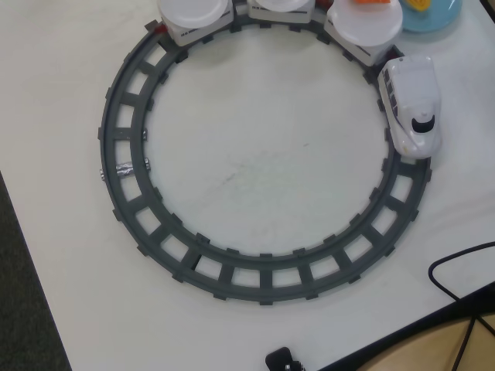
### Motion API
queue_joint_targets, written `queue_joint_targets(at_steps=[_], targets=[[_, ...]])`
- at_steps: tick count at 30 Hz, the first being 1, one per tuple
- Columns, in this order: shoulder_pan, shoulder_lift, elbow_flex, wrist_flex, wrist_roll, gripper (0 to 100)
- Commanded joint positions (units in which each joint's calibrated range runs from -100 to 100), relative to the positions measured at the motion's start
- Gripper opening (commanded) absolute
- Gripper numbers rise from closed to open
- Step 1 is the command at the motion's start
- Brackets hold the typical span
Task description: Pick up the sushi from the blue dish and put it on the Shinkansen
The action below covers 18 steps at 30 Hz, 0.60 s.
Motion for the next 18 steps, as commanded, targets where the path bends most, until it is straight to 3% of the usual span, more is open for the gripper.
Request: queue_joint_targets(at_steps=[1,3,14,18], targets=[[-0.82,10.62,-16.83,-0.37,2.2,14],[-1.97,19.72,-26.97,0.65,5.35,14],[-7.34,71.24,-67.19,3.48,34.35,14],[-7.25,85.35,-79.22,6.13,41.16,15]])
